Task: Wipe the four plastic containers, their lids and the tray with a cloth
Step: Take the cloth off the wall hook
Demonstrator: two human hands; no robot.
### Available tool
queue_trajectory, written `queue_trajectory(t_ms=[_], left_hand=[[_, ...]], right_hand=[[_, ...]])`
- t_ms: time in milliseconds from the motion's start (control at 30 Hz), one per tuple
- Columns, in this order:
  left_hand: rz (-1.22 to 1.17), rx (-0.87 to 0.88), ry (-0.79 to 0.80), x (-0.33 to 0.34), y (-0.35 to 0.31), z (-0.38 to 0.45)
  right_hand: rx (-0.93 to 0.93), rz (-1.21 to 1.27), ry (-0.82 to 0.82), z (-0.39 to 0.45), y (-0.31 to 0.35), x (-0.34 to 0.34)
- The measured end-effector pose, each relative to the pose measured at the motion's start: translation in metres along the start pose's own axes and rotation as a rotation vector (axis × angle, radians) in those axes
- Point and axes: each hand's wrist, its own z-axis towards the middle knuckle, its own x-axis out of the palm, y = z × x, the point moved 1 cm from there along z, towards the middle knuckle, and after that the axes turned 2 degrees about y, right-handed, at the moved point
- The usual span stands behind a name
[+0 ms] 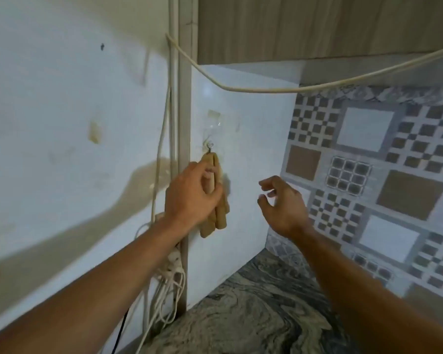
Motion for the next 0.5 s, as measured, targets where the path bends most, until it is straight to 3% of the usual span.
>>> queue_trajectory(t_ms=[200, 367, 500], left_hand=[[0.029, -0.225, -0.042, 0.003, 0.033, -0.001], [0.028, -0.221, -0.015, 0.015, 0.034, 0.003], [-0.037, -0.180, -0.081, 0.011, 0.027, 0.009]], right_hand=[[0.128, 0.222, 0.086, 0.043, 0.030, 0.063], [0.166, 0.248, 0.123, 0.063, 0.038, 0.083], [0.149, 0.295, 0.000, 0.068, 0.037, 0.072]])
